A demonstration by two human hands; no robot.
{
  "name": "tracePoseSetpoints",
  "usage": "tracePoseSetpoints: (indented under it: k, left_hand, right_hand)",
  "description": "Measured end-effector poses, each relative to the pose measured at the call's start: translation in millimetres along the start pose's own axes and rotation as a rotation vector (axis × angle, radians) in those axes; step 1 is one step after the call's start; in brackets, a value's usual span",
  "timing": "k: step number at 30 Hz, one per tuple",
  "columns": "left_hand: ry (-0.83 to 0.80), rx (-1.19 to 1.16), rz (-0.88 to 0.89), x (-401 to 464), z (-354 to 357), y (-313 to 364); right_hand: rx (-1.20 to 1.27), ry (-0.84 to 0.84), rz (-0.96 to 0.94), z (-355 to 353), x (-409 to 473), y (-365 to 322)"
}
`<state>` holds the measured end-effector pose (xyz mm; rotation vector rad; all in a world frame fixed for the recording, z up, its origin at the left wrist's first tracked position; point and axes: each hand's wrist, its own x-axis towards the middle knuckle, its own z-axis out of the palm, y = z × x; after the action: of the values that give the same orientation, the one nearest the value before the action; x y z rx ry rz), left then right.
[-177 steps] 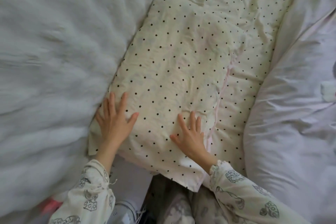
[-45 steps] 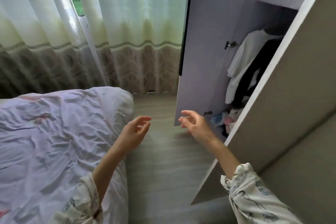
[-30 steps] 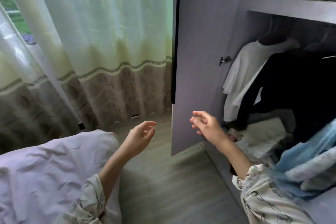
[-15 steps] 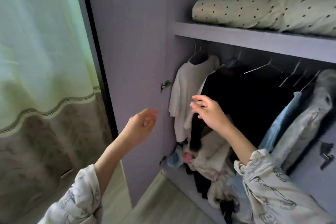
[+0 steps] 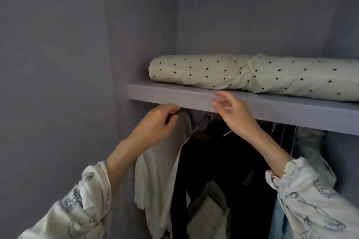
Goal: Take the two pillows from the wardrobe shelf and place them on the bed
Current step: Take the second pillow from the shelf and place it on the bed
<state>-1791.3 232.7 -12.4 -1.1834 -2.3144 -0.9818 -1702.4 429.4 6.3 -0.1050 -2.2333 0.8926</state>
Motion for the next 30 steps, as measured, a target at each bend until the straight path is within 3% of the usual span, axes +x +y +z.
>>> tracePoseSetpoints:
  k: [3,6,10,16,23,30]
  left_hand:
    - [0.004,0.092,0.133,55,4,1]
    - [0.004,0.095,0.228,106,8,0]
    - [-0.011,0.124,0.237,169,16,-13]
    - [-0.215,0.496,0.255,245,35,-41]
    - [0.039,0.561,0.348,275,57,-49]
    - [0.097,0.620,0.361,249,60,-35]
  right_hand:
    - [-0.127,0.111,-0.088,-10,40,4]
    - [-0.402,0.195,-0.182,-21,79,14]
    - [-0.815,0.154,-0.132,-31,119,38]
    - [-1.075,0.042,-0.004,-43,154,60]
    - [-1.234,0.126,0.018,-32,175,70]
    - [-1.166,0.217,-0.073,-28,152,69]
